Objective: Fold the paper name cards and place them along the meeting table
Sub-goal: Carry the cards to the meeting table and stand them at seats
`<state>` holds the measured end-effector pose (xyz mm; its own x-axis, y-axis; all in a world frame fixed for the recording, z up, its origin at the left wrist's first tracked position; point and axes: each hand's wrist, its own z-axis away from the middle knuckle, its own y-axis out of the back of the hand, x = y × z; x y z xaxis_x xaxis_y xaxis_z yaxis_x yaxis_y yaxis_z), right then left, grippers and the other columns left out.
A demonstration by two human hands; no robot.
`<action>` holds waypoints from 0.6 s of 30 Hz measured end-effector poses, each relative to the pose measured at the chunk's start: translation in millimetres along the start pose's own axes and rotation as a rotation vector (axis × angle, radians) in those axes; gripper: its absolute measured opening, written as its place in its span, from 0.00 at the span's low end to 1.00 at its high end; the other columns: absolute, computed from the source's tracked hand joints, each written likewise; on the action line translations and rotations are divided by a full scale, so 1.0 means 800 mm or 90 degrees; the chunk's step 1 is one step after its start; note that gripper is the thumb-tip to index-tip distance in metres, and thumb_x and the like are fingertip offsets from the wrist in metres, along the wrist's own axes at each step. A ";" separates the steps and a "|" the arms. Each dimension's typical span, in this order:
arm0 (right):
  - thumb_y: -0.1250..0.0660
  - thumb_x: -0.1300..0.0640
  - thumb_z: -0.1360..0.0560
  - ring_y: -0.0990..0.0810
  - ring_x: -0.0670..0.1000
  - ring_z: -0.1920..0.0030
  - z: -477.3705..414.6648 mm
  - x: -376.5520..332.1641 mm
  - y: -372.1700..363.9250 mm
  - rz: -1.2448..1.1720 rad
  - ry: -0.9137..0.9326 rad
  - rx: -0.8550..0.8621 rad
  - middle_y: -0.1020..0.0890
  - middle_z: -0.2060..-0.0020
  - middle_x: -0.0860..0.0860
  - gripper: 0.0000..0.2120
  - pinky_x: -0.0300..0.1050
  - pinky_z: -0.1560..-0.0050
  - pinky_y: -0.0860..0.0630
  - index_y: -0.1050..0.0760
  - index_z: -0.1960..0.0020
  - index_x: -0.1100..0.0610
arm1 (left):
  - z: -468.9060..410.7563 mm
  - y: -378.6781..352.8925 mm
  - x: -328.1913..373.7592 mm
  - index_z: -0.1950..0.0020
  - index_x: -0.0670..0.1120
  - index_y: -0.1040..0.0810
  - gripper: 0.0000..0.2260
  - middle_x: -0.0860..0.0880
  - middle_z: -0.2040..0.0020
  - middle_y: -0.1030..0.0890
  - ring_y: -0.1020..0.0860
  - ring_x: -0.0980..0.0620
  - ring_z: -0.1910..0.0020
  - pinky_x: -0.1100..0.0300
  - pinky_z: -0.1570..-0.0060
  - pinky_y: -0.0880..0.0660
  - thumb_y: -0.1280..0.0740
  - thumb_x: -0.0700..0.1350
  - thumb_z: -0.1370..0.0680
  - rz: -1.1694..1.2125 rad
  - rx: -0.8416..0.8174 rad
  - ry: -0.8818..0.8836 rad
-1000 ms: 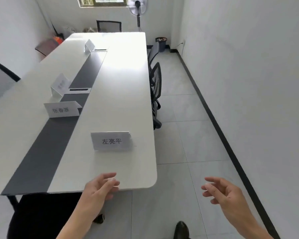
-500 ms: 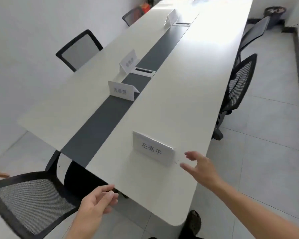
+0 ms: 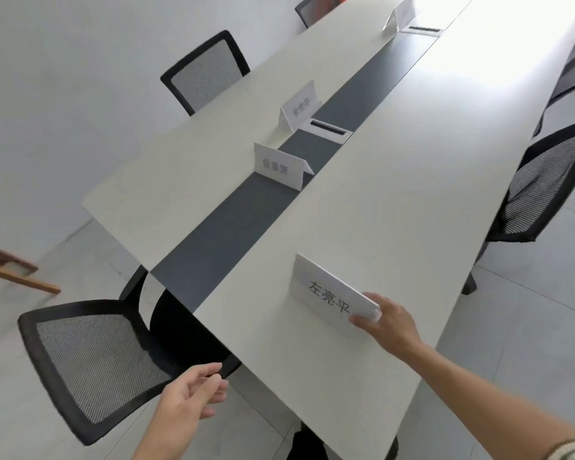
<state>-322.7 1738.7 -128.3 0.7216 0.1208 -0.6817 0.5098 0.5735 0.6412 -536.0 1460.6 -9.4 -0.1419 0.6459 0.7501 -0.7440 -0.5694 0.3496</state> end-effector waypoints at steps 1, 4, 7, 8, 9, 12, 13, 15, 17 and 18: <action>0.26 0.43 0.33 0.20 0.51 0.47 0.005 -0.005 0.007 -0.027 0.002 0.003 0.16 0.47 0.45 0.23 0.47 0.48 0.25 0.24 0.38 0.43 | -0.011 -0.003 0.007 0.47 0.45 0.20 0.07 0.44 0.58 0.14 0.17 0.44 0.55 0.53 0.57 0.23 0.36 0.38 0.22 -0.008 -0.006 -0.005; 0.25 0.43 0.35 0.18 0.47 0.54 0.019 -0.031 0.043 -0.140 0.015 0.039 0.14 0.56 0.42 0.16 0.47 0.56 0.24 0.19 0.49 0.43 | -0.057 -0.012 0.039 0.43 0.46 0.22 0.08 0.44 0.53 0.16 0.18 0.47 0.53 0.53 0.53 0.23 0.36 0.41 0.21 -0.040 -0.061 -0.025; 0.25 0.44 0.35 0.16 0.48 0.56 0.042 -0.054 0.090 -0.209 0.019 0.094 0.13 0.57 0.44 0.14 0.49 0.56 0.20 0.18 0.52 0.48 | -0.125 -0.031 0.063 0.38 0.50 0.24 0.13 0.48 0.49 0.18 0.20 0.51 0.49 0.52 0.45 0.23 0.33 0.47 0.23 -0.148 -0.148 -0.077; 0.24 0.47 0.34 0.15 0.49 0.55 0.052 -0.058 0.105 -0.223 0.008 0.115 0.13 0.56 0.44 0.13 0.49 0.56 0.19 0.18 0.51 0.49 | -0.150 -0.040 0.070 0.37 0.51 0.25 0.16 0.50 0.48 0.20 0.21 0.52 0.48 0.52 0.45 0.23 0.31 0.49 0.25 -0.185 -0.174 -0.100; 0.24 0.51 0.32 0.15 0.49 0.55 0.064 -0.060 0.117 -0.247 -0.006 0.132 0.13 0.56 0.45 0.12 0.47 0.56 0.19 0.17 0.50 0.51 | -0.175 -0.051 0.077 0.36 0.51 0.26 0.20 0.51 0.46 0.21 0.22 0.53 0.46 0.53 0.45 0.23 0.29 0.50 0.27 -0.216 -0.194 -0.125; 0.25 0.59 0.30 0.14 0.47 0.56 0.110 -0.063 0.138 -0.308 -0.054 0.171 0.12 0.57 0.46 0.09 0.36 0.60 0.21 0.16 0.51 0.55 | -0.238 -0.090 0.098 0.30 0.55 0.33 0.34 0.51 0.37 0.28 0.27 0.50 0.39 0.54 0.43 0.26 0.24 0.49 0.33 -0.306 -0.252 -0.209; 0.26 0.61 0.30 0.14 0.47 0.56 0.124 -0.062 0.140 -0.316 -0.079 0.183 0.12 0.58 0.47 0.07 0.36 0.60 0.21 0.16 0.52 0.56 | -0.256 -0.103 0.105 0.28 0.56 0.36 0.38 0.50 0.35 0.30 0.29 0.49 0.36 0.53 0.40 0.28 0.23 0.48 0.35 -0.334 -0.278 -0.233; 0.26 0.61 0.30 0.14 0.49 0.57 0.152 -0.059 0.135 -0.333 -0.130 0.212 0.12 0.59 0.48 0.05 0.40 0.58 0.21 0.15 0.55 0.58 | -0.287 -0.125 0.114 0.25 0.58 0.40 0.44 0.50 0.32 0.34 0.32 0.47 0.32 0.52 0.37 0.30 0.22 0.46 0.37 -0.387 -0.334 -0.248; 0.25 0.60 0.32 0.14 0.51 0.57 0.175 -0.051 0.124 -0.354 -0.174 0.239 0.12 0.59 0.50 0.05 0.47 0.55 0.21 0.15 0.56 0.58 | -0.315 -0.142 0.112 0.25 0.59 0.40 0.45 0.50 0.32 0.35 0.33 0.46 0.31 0.51 0.34 0.32 0.22 0.45 0.37 -0.442 -0.395 -0.247; 0.25 0.60 0.33 0.14 0.52 0.57 0.184 -0.048 0.119 -0.371 -0.196 0.252 0.12 0.60 0.51 0.05 0.46 0.55 0.22 0.15 0.56 0.58 | -0.326 -0.148 0.109 0.26 0.59 0.39 0.44 0.50 0.32 0.35 0.33 0.47 0.31 0.51 0.32 0.33 0.22 0.44 0.37 -0.465 -0.421 -0.249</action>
<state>-232.7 1668.9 10.5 0.3532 -0.3757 -0.8568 0.9355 0.1351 0.3264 -630.7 1716.6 -131.7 0.6158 0.4437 0.6511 -0.7879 0.3573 0.5016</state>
